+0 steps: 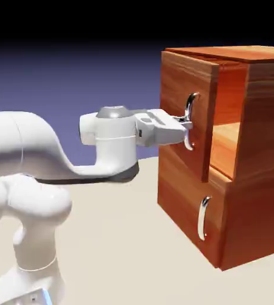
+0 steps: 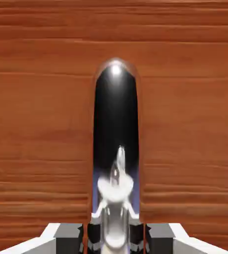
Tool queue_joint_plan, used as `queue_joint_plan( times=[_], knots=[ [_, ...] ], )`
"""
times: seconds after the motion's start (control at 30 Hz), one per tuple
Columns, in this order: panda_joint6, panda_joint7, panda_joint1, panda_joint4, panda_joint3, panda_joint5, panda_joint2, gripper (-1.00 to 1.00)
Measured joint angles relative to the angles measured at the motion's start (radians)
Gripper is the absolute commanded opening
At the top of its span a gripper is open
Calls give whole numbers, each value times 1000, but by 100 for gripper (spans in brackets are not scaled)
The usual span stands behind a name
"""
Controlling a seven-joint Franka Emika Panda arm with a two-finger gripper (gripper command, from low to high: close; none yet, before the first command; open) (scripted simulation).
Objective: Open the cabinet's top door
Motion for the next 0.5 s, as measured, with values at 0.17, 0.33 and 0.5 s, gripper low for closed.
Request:
queue_joint_plan(
  times=[0.17, 0.33, 0.5],
  knots=[
    [-110, -42, -83, -109, 181, 198, -80, -100],
    [-226, -81, -107, -182, 362, 406, -153, -100],
    [-346, -105, -90, -220, 543, 610, -196, -100]
  ],
)
